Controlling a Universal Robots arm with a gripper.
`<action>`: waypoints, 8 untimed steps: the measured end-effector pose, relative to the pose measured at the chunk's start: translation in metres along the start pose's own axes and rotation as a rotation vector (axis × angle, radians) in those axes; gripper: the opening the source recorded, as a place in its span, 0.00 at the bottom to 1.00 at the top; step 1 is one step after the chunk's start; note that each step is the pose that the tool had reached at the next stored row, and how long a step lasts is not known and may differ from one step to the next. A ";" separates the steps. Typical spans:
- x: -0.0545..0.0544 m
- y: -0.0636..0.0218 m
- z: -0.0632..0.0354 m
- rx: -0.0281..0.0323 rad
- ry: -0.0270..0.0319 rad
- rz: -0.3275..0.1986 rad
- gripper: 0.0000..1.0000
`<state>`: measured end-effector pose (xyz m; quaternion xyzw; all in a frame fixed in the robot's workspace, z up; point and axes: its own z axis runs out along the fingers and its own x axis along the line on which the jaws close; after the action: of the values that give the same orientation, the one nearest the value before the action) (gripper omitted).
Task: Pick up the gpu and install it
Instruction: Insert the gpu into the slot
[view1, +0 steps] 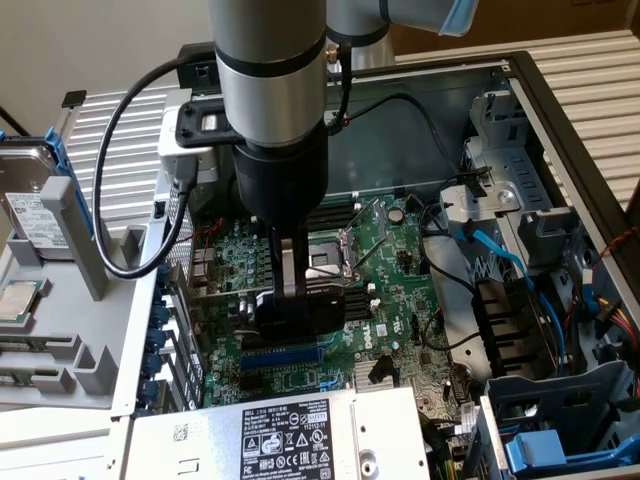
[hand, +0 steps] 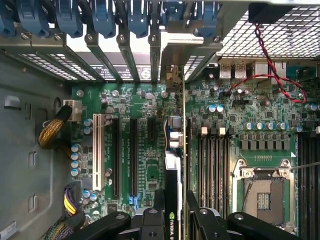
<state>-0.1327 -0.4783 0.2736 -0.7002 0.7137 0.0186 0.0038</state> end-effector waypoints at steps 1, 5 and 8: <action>0.000 0.0001 0.0000 -0.0001 -0.0005 0.000 0.26; 0.001 0.0006 0.0004 -0.0001 -0.0021 0.000 0.26; 0.002 0.0012 0.0010 -0.0001 -0.0053 0.000 0.26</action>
<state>-0.1340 -0.4800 0.2725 -0.7003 0.7135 0.0205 0.0056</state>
